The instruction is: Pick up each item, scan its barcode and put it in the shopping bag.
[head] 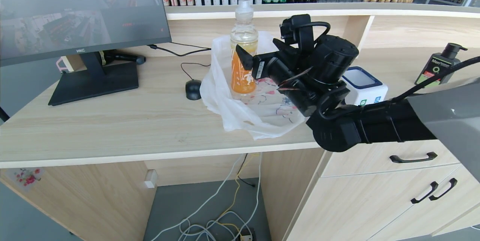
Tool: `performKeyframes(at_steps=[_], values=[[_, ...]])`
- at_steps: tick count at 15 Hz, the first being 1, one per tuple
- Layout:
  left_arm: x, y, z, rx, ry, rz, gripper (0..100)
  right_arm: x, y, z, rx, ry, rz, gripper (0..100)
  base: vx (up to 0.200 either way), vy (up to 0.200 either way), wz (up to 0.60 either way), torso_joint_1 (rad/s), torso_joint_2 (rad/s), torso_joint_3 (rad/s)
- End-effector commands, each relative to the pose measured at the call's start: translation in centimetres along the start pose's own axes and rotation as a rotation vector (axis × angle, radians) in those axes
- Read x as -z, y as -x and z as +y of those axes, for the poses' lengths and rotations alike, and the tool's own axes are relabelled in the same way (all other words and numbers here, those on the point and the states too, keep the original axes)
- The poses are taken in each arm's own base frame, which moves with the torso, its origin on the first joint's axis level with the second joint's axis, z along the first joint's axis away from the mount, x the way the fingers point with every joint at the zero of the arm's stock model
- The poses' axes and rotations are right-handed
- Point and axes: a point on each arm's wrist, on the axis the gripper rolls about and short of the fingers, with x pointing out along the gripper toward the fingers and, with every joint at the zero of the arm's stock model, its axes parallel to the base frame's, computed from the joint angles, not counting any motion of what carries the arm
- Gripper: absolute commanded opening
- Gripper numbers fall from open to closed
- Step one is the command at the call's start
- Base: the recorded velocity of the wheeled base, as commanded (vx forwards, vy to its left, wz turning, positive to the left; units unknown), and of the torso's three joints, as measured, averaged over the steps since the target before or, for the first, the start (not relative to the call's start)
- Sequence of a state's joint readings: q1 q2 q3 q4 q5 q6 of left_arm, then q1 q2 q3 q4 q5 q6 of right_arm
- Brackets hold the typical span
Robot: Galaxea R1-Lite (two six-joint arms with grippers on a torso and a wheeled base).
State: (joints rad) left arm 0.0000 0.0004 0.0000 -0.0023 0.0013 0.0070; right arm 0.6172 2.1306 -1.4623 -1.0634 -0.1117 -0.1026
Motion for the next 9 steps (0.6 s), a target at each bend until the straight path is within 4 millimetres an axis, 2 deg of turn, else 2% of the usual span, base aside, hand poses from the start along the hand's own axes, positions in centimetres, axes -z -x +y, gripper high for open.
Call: performKeyframes(at_steps=[1, 2, 4, 7, 9], values=[[0.0, 0.0, 0.0, 0.000, 0.001, -0.001, 100, -1.8, 5.5, 0.7, -0.007, 0.001, -0.022, 100, 0.000, 0.000, 0.00, 0.000, 0.00, 0.000], [0.0, 0.0, 0.0, 0.000, 0.001, -0.001, 100, -1.3, 7.8, 1.1, -0.009, -0.003, -0.008, 100, 0.000, 0.000, 0.00, 0.000, 0.00, 0.000], [0.0, 0.0, 0.0, 0.000, -0.001, -0.001, 100, -0.9, 10.3, 1.5, -0.021, 0.009, -0.008, 100, 0.000, 0.000, 0.00, 0.000, 0.00, 0.000], [0.0, 0.0, 0.0, 0.000, -0.002, -0.001, 100, -0.2, 12.1, 1.4, -0.005, 0.020, -0.030, 100, 0.000, 0.000, 0.00, 0.000, 0.00, 0.000], [0.0, 0.0, 0.0, 0.000, -0.001, -0.001, 100, -0.8, 12.2, 1.3, -0.008, 0.033, -0.045, 100, 0.000, 0.000, 0.00, 0.000, 0.00, 0.000]])
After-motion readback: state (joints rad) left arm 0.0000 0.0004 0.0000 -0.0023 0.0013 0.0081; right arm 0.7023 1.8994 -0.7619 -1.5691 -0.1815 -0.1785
